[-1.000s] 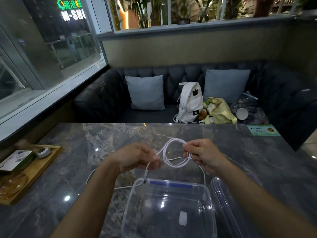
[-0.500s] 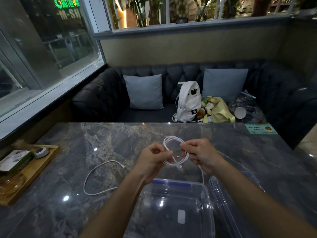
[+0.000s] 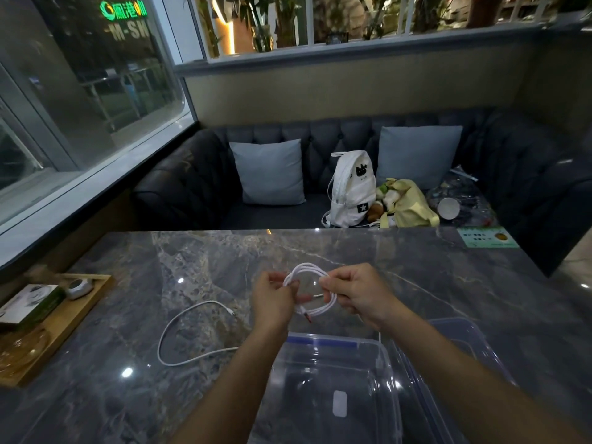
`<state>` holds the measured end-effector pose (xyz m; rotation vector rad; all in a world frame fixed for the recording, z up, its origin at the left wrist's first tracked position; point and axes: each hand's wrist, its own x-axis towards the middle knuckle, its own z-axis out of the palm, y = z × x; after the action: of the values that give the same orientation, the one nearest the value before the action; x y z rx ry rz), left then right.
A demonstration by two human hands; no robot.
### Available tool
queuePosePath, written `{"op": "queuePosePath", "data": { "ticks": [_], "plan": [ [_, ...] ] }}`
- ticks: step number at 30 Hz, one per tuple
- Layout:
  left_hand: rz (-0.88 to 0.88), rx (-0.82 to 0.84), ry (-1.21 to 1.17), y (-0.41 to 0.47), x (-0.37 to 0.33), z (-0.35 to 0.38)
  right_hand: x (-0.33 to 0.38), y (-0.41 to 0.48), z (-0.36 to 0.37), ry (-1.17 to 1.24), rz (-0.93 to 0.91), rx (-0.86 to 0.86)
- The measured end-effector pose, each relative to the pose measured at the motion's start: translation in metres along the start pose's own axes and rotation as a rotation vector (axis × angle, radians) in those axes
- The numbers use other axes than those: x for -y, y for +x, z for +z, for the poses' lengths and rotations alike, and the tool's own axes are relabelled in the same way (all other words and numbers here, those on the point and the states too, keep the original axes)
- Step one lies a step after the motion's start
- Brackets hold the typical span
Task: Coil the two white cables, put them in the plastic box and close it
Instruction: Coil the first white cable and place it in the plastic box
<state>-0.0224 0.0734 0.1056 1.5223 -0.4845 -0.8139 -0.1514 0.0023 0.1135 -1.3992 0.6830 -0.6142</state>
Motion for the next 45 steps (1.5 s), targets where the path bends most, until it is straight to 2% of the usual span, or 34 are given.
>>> {"op": "queuePosePath", "data": {
  "ticks": [2, 4, 6, 8, 10, 11, 13, 15, 17, 20, 22, 25, 27, 29, 31, 32, 34, 36, 38, 41, 45],
  "plan": [
    [-0.141, 0.087, -0.153, 0.003, -0.002, 0.0, 0.001, -0.001, 0.0, 0.007, 0.009, -0.009],
    [-0.116, 0.254, -0.182, 0.004, -0.003, -0.007, 0.002, -0.002, -0.006, 0.029, 0.025, -0.029],
    [-0.056, 0.392, -0.089, 0.002, -0.005, -0.016, 0.001, -0.004, -0.015, 0.081, 0.055, -0.045],
    [0.158, 0.385, 0.275, 0.004, 0.0, -0.024, -0.001, -0.007, -0.021, 0.126, 0.083, -0.035],
    [0.546, 0.247, 0.838, 0.004, 0.009, -0.028, -0.003, -0.009, -0.021, 0.142, 0.102, -0.013],
    [0.699, 0.214, 0.974, 0.003, 0.011, -0.028, -0.003, -0.01, -0.021, 0.147, 0.107, -0.006],
    [0.793, 0.245, 0.966, -0.001, 0.008, -0.03, -0.003, -0.013, -0.025, 0.161, 0.116, 0.0],
    [0.787, 0.407, 0.834, 0.001, 0.003, -0.037, -0.002, -0.016, -0.031, 0.182, 0.122, 0.005],
    [0.75, 0.51, 0.741, 0.004, 0.002, -0.045, -0.002, -0.019, -0.035, 0.177, 0.119, 0.014],
    [0.659, 0.347, 0.742, 0.006, 0.008, -0.051, -0.004, -0.021, -0.033, 0.113, 0.067, 0.034],
    [0.56, 0.271, 0.686, 0.007, 0.014, -0.05, -0.002, -0.022, -0.029, -0.022, -0.011, 0.026],
    [0.369, 0.232, 0.375, 0.004, 0.017, -0.051, 0.004, -0.02, -0.028, -0.373, -0.245, -0.019],
    [0.305, 0.103, 0.173, 0.001, 0.02, -0.053, 0.008, -0.021, -0.029, -0.61, -0.466, -0.028],
    [0.111, -0.016, -0.018, -0.001, 0.022, -0.054, 0.008, -0.022, -0.03, -0.894, -0.763, -0.01],
    [-0.253, 0.097, -0.222, -0.001, 0.019, -0.051, 0.005, -0.022, -0.029, -1.1, -0.992, 0.059],
    [-0.42, 0.189, -0.239, -0.001, 0.017, -0.049, 0.004, -0.023, -0.027, -1.15, -1.068, 0.085],
    [-0.61, 0.406, -0.197, -0.004, 0.013, -0.046, 0.001, -0.024, -0.023, -1.198, -1.195, 0.114],
    [-0.649, 0.567, -0.228, -0.004, 0.012, -0.04, -0.002, -0.024, -0.017, -1.22, -1.291, 0.145],
    [-0.65, 0.601, -0.3, -0.006, 0.007, -0.032, -0.005, -0.023, -0.013, -1.255, -1.366, 0.152],
    [-0.663, 0.456, -0.518, -0.007, 0.0, -0.021, -0.01, -0.023, -0.016, -1.368, -1.391, 0.075],
    [-0.576, 0.244, -0.583, -0.002, 0.0, -0.011, -0.018, -0.023, -0.019, -1.382, -1.291, -0.222]
  ]
}}
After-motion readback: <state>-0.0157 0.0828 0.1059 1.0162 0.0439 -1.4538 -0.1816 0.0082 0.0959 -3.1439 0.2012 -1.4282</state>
